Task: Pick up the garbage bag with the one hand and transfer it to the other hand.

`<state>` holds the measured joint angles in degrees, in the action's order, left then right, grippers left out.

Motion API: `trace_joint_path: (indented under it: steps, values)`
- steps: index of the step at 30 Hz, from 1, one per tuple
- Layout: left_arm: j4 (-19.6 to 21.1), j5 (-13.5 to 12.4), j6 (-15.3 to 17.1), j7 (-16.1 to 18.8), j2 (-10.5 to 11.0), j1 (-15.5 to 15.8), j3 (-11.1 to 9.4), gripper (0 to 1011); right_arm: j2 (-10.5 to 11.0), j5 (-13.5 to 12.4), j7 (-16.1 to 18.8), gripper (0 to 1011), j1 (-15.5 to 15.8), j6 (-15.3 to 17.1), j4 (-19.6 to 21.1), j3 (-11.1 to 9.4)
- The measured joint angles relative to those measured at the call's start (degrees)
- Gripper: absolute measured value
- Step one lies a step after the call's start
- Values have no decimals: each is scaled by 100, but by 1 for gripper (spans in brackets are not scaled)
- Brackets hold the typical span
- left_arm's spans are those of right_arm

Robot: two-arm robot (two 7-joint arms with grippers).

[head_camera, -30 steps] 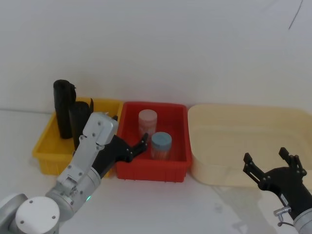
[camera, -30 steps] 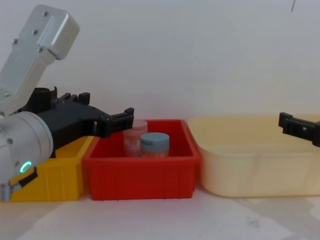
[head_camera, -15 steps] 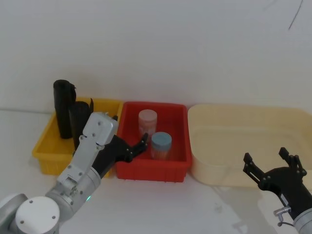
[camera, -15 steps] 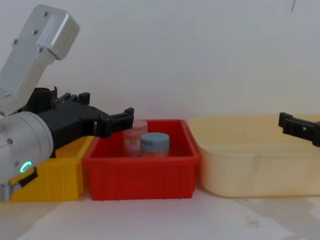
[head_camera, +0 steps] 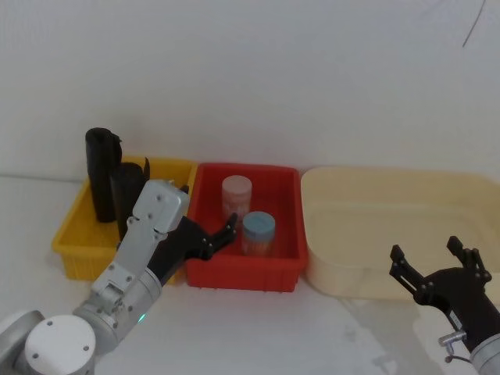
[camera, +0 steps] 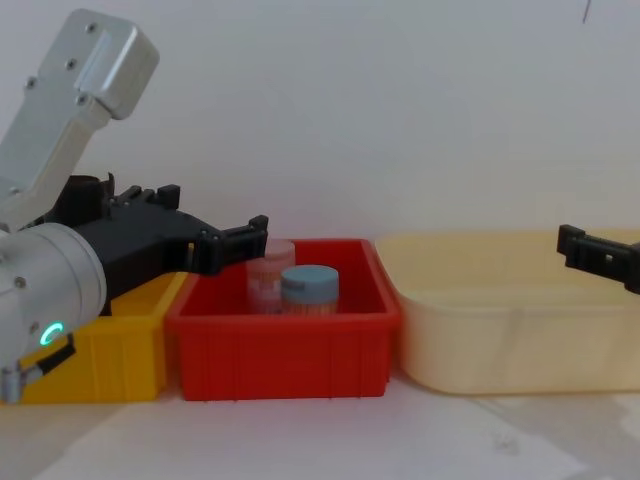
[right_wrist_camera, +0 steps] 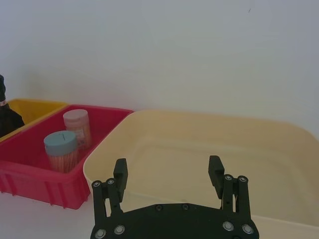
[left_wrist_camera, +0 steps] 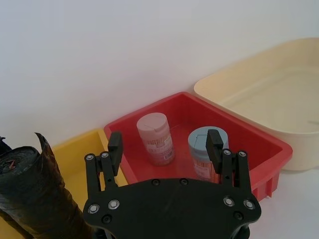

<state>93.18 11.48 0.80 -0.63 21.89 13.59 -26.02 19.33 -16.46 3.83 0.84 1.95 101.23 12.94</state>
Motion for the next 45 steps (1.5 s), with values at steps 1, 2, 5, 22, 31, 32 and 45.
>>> trace_joint_path:
  steps: [1, 2, 5, 22, 31, 32, 45]
  values:
    - [0, 0, 0, 0, 0, 0, 0, 1002, 0, 0, 0, 1000, 0, 0, 0, 0]
    - [0, 0, 0, 0, 0, 0, 0, 1002, 0, 0, 0, 1000, 0, 0, 0, 0]
    - [0, 0, 0, 0, 0, 0, 0, 1001, 0, 0, 0, 1000, 0, 0, 0, 0]
    - [0, 0, 0, 0, 0, 0, 0, 1001, 0, 0, 0, 1000, 0, 0, 0, 0]
    - [0, 0, 0, 0, 0, 0, 0, 1001, 0, 0, 0, 1000, 0, 0, 0, 0]
    - [0, 0, -1, 0, 0, 0, 0, 1001, 0, 0, 0, 1000, 0, 0, 0, 0]
    - [181, 52, 215, -113, 28, 102, 75, 1001, -8, 40, 27, 1000, -58, -28, -25, 27]
